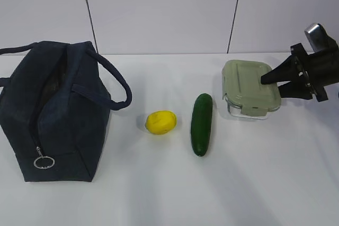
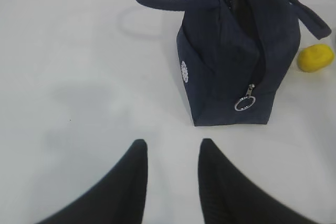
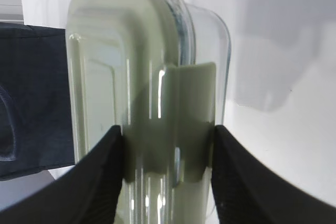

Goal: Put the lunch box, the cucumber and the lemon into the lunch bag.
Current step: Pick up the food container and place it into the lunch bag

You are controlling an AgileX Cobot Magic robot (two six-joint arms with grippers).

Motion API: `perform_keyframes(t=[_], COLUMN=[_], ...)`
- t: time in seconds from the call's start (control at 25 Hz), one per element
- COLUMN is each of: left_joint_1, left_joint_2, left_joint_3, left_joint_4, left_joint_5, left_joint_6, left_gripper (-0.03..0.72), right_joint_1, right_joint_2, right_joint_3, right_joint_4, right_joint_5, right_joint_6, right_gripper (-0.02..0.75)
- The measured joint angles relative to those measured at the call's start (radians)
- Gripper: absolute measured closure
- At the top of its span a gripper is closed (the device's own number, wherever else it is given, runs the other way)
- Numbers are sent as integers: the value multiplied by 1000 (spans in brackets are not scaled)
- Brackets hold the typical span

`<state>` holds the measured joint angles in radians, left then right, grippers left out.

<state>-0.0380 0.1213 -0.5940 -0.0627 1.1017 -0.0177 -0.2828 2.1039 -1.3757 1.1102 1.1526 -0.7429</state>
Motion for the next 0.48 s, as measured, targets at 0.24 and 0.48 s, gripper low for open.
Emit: perform_keyframes(t=[0.24,0.48], left_joint_1=[0,0], left_joint_2=[278,567], left_joint_3=[-136,-237], left_joint_4=[-21,-78], left_joint_5=[-89,-165], left_joint_6=[-26,-30], left_gripper=[449,373], right_joint_1=[9,80], right_joint_2=[-29,-36], right_joint_3=[0,2], right_joint_4=[0,4], right_joint_5=[0,2], right_joint_6=[20,24], right_gripper=[390,391])
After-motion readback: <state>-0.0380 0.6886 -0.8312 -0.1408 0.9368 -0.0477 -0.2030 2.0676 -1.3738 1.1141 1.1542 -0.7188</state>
